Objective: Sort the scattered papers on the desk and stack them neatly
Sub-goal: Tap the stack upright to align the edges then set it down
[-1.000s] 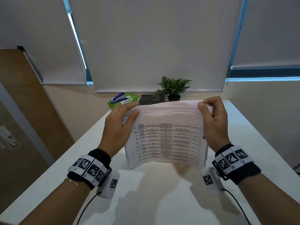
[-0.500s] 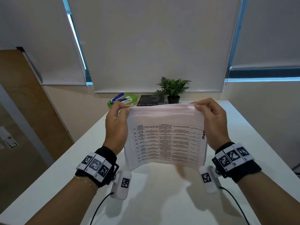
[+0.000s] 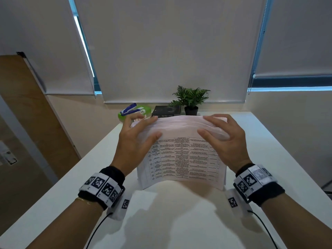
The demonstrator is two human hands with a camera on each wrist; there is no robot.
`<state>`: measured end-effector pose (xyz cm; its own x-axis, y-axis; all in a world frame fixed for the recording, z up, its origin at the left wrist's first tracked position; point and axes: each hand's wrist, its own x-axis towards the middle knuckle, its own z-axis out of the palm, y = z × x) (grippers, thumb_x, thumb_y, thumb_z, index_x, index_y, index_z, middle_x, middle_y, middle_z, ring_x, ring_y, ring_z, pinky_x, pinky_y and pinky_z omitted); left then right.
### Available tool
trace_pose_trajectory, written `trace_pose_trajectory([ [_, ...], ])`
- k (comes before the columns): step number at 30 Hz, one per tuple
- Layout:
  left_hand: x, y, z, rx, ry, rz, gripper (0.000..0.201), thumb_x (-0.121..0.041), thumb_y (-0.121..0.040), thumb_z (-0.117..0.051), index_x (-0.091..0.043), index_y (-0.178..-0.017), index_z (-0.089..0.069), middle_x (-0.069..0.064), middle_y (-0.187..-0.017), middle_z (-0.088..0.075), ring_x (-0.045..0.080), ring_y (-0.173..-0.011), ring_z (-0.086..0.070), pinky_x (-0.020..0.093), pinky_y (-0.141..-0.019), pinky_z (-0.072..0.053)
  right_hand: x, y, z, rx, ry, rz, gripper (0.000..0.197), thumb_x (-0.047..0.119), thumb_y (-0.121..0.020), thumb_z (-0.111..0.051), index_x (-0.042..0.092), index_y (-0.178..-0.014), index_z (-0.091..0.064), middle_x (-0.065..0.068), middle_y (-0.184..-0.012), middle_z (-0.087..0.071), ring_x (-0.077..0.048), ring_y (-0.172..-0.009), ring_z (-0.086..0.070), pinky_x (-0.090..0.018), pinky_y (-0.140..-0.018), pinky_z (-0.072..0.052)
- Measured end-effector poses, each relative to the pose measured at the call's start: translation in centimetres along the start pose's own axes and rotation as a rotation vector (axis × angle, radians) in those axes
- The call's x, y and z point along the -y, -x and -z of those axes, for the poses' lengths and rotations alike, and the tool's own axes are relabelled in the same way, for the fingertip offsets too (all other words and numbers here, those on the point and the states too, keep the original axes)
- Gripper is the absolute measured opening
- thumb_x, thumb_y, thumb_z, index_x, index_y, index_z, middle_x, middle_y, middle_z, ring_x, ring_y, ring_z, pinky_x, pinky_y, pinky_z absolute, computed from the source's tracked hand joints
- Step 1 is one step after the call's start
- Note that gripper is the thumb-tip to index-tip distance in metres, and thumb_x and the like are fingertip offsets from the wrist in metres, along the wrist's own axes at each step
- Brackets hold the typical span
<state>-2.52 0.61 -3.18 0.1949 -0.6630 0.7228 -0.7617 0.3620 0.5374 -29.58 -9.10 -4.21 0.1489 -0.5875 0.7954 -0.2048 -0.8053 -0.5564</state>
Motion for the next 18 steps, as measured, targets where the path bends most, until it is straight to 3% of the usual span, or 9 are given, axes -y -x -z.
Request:
trace_pose_trajectory([
  [3, 0.1, -0.2, 0.8, 0.007, -0.023, 0.006, 0.065, -0.041, -0.087, -0.083, -0.040, -0.146, -0.056, 0.000, -0.141, -0.041, 0.023, -0.129, -0.054, 0.040, -0.105, -0.056, -0.5, -0.1, 0.1, -0.027, -0.078, -0.059, 0.033, 0.027, -0.086, -0.083, 0.012, -0.114, -0.079, -0.002, -0.109, -0.069, -0.011, -0.104, -0.068, -0.035, -0.083, -0.064],
  [7, 0.1, -0.2, 1.0, 0.071, -0.089, 0.026, 0.066, -0.050, -0.087, -0.079, -0.041, -0.148, -0.054, -0.002, -0.140, -0.046, 0.019, -0.125, -0.055, 0.046, -0.102, -0.059, -0.4, -0.1, 0.0, -0.080, -0.061, -0.088, 0.026, 0.028, -0.085, -0.085, 0.013, -0.104, -0.078, 0.003, -0.105, -0.072, -0.014, -0.099, -0.070, -0.042, -0.081, -0.063],
  [9, -0.1, 0.0, 1.0, 0.091, -0.041, 0.073, 0.086, -0.042, -0.084, -0.086, -0.049, -0.156, -0.038, -0.003, -0.145, -0.051, 0.019, -0.127, -0.057, 0.047, -0.104, -0.057, 0.2, -0.1, 0.0, -0.067, -0.106, -0.140, 0.040, 0.027, -0.081, -0.088, 0.018, -0.117, -0.072, 0.007, -0.108, -0.070, -0.008, -0.099, -0.070, -0.036, -0.079, -0.065],
  [11, -0.3, -0.1, 1.1, 0.100, 0.052, 0.145, 0.096, -0.035, -0.081, -0.090, -0.051, -0.157, -0.033, -0.007, -0.142, -0.059, 0.015, -0.122, -0.064, 0.046, -0.099, -0.060, 0.7, -0.2, 0.2, -0.029, -0.183, -0.219, 0.076, 0.021, -0.074, -0.093, 0.031, -0.137, -0.054, 0.010, -0.114, -0.065, 0.001, -0.101, -0.068, -0.021, -0.075, -0.063],
  [12, -0.3, -0.1, 1.2, 0.085, 0.115, 0.181, 0.096, -0.031, -0.080, -0.092, -0.050, -0.156, -0.036, -0.008, -0.140, -0.062, 0.012, -0.120, -0.066, 0.044, -0.096, -0.062, 0.6, -0.2, 0.5, 0.003, -0.214, -0.284, 0.093, 0.018, -0.070, -0.095, 0.038, -0.144, -0.044, 0.010, -0.117, -0.063, 0.002, -0.102, -0.068, -0.019, -0.074, -0.061],
  [14, -0.2, 0.0, 1.1, 0.026, 0.268, 0.234, 0.090, -0.022, -0.078, -0.094, -0.046, -0.150, -0.046, -0.008, -0.141, -0.063, 0.014, -0.119, -0.068, 0.044, -0.091, -0.065, -0.1, 0.0, 1.3, 0.118, -0.337, -0.456, 0.105, 0.010, -0.068, -0.095, 0.044, -0.149, -0.038, 0.007, -0.122, -0.064, -0.007, -0.101, -0.071, -0.028, -0.076, -0.064],
  [16, -0.2, 0.5, 0.8, -0.045, 0.423, 0.321, 0.081, -0.015, -0.074, -0.096, -0.042, -0.140, -0.056, -0.005, -0.137, -0.066, 0.019, -0.115, -0.071, 0.043, -0.084, -0.066, -1.1, 0.3, 1.7, 0.301, -0.431, -0.581, 0.079, 0.009, -0.071, -0.091, 0.025, -0.140, -0.057, -0.002, -0.118, -0.075, -0.019, -0.100, -0.076, -0.050, -0.087, -0.063],
  [18, 0.1, 1.1, 0.2, -0.069, 0.515, 0.435, 0.069, -0.014, -0.074, -0.095, -0.029, -0.133, -0.062, -0.001, -0.126, -0.074, 0.022, -0.109, -0.075, 0.045, -0.084, -0.066, -2.1, 1.1, 1.4, 0.429, -0.358, -0.623, 0.047, 0.016, -0.077, -0.087, 0.014, -0.122, -0.073, -0.003, -0.112, -0.080, -0.021, -0.102, -0.077, -0.056, -0.095, -0.059],
])
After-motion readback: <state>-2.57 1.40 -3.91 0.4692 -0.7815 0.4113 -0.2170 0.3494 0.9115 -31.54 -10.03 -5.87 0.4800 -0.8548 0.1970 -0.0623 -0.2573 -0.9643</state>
